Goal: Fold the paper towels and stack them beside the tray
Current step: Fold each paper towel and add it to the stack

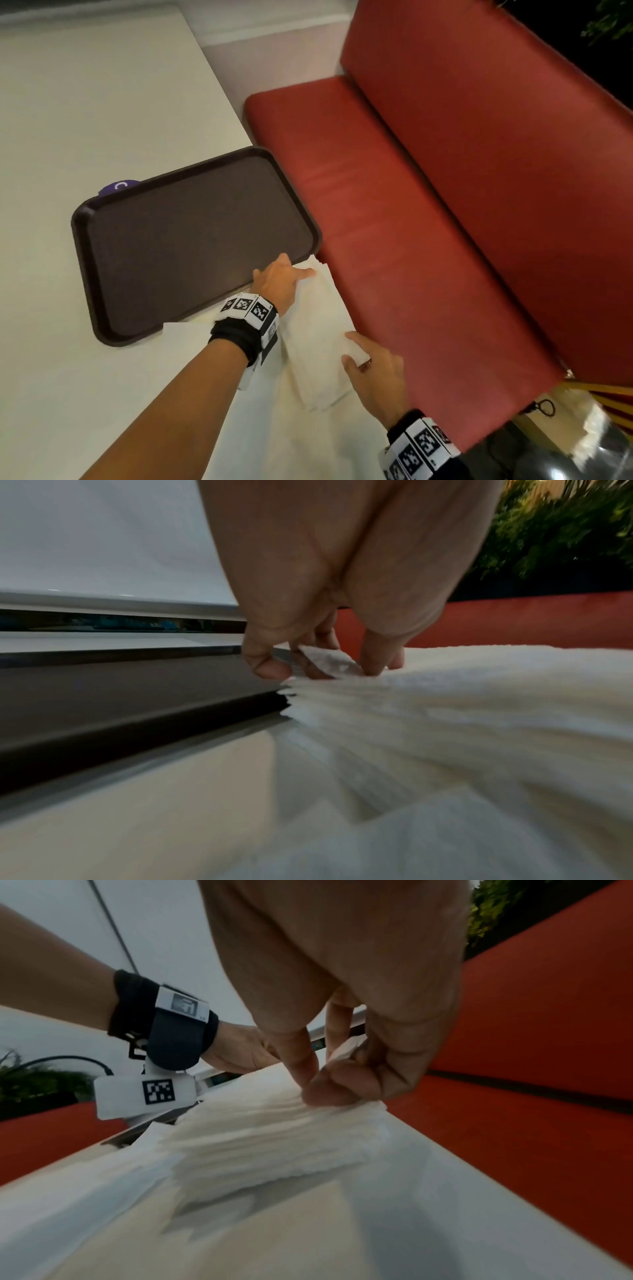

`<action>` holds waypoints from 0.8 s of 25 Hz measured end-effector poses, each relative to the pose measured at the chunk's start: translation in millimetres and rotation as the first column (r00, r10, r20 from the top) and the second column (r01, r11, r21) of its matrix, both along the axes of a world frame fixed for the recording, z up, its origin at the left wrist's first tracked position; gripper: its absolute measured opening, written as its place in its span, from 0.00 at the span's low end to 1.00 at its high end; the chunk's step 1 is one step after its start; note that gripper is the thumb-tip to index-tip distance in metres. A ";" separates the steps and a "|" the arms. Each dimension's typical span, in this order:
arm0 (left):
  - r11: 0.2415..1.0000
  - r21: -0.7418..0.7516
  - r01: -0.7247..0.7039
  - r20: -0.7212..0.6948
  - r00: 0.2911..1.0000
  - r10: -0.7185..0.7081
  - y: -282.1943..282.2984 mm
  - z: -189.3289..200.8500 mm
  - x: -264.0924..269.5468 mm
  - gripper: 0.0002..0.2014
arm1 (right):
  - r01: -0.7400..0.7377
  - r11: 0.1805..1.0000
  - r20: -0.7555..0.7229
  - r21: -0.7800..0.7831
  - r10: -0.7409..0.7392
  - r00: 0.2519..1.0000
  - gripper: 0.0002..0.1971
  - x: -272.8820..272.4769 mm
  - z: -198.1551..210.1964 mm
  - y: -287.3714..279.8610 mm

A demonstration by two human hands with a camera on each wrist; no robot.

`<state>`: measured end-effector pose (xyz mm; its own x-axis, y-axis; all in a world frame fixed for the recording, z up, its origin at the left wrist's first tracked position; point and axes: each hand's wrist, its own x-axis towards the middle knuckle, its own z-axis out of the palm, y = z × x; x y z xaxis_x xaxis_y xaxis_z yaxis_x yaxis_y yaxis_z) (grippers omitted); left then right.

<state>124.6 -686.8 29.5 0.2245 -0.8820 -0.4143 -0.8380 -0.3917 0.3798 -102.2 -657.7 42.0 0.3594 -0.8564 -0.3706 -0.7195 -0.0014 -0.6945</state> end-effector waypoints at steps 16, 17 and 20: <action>0.735 -0.006 -0.678 -0.379 0.682 0.626 320.2 42.0 -23.2 0.20 | -0.543 0.836 -0.177 -0.082 0.524 0.833 0.34 66.1 14.3 71.2; 0.673 0.007 -0.740 -0.365 0.625 0.690 352.9 39.5 -29.2 0.24 | -0.606 0.793 -0.256 -0.060 0.575 0.777 0.37 88.2 7.8 77.7; 0.532 -0.014 -0.847 -0.306 0.510 0.804 421.3 34.0 -43.9 0.29 | -0.714 0.695 -0.433 -0.083 0.620 0.654 0.42 142.2 -4.4 66.9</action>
